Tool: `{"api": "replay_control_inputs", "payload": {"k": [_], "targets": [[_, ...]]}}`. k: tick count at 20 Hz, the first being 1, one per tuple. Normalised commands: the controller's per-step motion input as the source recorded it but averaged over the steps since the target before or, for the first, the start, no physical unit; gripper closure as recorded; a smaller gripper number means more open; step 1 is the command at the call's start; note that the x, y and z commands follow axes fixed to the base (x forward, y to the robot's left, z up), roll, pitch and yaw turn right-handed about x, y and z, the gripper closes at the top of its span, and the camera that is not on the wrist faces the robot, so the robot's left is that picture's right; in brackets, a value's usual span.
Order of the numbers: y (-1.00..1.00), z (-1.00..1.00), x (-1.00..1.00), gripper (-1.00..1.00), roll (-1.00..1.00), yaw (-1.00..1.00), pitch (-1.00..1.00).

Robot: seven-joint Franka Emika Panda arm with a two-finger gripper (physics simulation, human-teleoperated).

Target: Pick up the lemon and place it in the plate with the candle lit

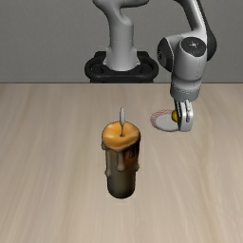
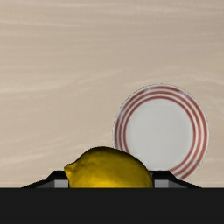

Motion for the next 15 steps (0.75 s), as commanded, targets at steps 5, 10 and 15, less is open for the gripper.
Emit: {"api": "replay_control_inputs", "payload": {"k": [5, 10, 15], "targets": [[0.0, 0.0, -1.0, 1.0, 0.0, 0.0, 0.0], [-0.2, 0.0, 0.0, -1.0, 0.0, 0.0, 0.0], [0.0, 0.0, 0.0, -1.0, 0.0, 0.0, 0.0]]}}
